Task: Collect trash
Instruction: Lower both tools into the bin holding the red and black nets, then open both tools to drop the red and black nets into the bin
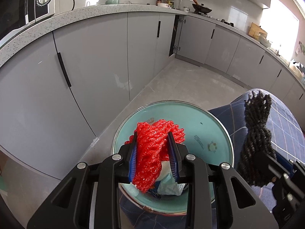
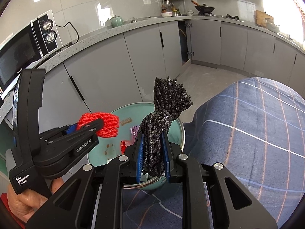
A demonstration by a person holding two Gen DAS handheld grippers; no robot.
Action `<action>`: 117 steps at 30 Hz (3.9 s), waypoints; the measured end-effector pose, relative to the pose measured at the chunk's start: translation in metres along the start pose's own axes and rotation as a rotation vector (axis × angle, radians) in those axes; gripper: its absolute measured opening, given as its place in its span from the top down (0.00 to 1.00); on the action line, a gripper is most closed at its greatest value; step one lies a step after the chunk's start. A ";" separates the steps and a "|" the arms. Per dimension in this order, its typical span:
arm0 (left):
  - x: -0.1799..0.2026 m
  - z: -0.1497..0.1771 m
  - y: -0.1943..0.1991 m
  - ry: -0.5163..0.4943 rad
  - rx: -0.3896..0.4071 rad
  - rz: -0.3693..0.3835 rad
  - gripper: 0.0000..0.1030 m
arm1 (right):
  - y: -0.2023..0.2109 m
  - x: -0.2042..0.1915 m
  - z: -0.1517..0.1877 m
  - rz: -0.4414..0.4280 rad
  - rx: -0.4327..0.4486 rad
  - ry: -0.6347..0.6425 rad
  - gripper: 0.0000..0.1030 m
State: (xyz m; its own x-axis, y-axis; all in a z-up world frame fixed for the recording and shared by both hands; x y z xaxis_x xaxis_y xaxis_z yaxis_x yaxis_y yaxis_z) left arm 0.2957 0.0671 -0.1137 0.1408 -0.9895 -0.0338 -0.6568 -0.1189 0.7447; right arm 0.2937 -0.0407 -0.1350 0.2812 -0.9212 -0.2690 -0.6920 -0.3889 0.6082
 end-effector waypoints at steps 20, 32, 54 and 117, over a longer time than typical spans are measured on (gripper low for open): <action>-0.004 -0.001 -0.030 -0.008 -0.044 -0.012 0.72 | -0.032 0.007 -0.002 -0.005 -0.058 0.000 0.81; -0.003 -0.001 -0.050 -0.013 -0.089 0.002 0.72 | -0.058 0.017 0.005 -0.025 -0.142 -0.009 0.81; -0.001 -0.002 -0.077 -0.033 -0.132 -0.021 0.72 | -0.094 0.012 0.010 -0.021 -0.238 0.027 0.81; 0.006 0.013 -0.008 -0.017 -0.041 -0.068 0.05 | 0.036 0.042 0.016 0.123 0.167 -0.191 0.14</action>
State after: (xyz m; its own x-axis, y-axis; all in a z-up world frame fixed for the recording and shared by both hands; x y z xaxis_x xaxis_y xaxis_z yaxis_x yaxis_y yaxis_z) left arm 0.2926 0.0610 -0.1288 0.1713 -0.9805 -0.0963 -0.6148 -0.1828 0.7672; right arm 0.2702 -0.0932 -0.1363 0.0689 -0.9356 -0.3464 -0.8179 -0.2518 0.5173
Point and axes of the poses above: each gripper's, at about its wrist camera, not at the fingertips, and y roughly against the way its jaws point, x to its right, z to its underside, the point moved 4 cm from there along -y, roughly the way its jaws point, and after that the axes turned 9 degrees about -z, right-handed, at the moved point
